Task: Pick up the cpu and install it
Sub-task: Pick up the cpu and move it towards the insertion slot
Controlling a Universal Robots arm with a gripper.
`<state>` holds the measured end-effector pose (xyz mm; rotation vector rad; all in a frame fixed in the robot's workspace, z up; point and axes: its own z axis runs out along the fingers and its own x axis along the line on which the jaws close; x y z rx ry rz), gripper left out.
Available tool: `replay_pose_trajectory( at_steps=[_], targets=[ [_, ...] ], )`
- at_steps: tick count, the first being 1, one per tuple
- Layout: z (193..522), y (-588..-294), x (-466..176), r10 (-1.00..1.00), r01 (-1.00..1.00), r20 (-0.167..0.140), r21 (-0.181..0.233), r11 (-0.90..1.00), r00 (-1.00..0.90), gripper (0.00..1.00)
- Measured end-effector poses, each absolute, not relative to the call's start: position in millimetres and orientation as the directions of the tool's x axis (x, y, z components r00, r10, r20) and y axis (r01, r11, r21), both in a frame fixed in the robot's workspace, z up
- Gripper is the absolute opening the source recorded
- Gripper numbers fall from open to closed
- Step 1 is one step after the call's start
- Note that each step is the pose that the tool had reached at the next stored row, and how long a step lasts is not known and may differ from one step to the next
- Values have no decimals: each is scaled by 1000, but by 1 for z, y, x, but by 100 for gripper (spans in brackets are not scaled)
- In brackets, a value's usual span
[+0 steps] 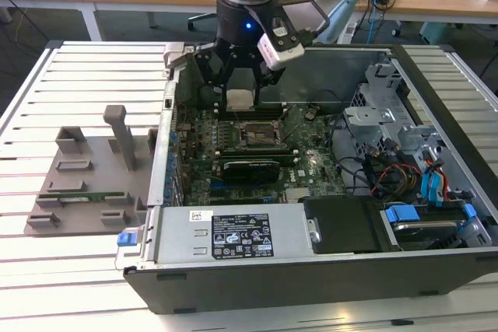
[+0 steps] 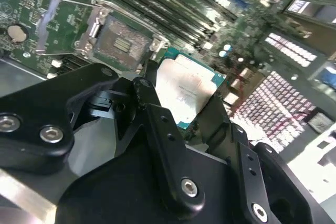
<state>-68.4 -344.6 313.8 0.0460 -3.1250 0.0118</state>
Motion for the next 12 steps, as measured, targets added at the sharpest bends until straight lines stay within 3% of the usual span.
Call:
replay_pose_trajectory(
  at_steps=[12],
  targets=[
    [286, -316, -24, -30, -30, 25, -11, 999, -999, 55]
  ],
)
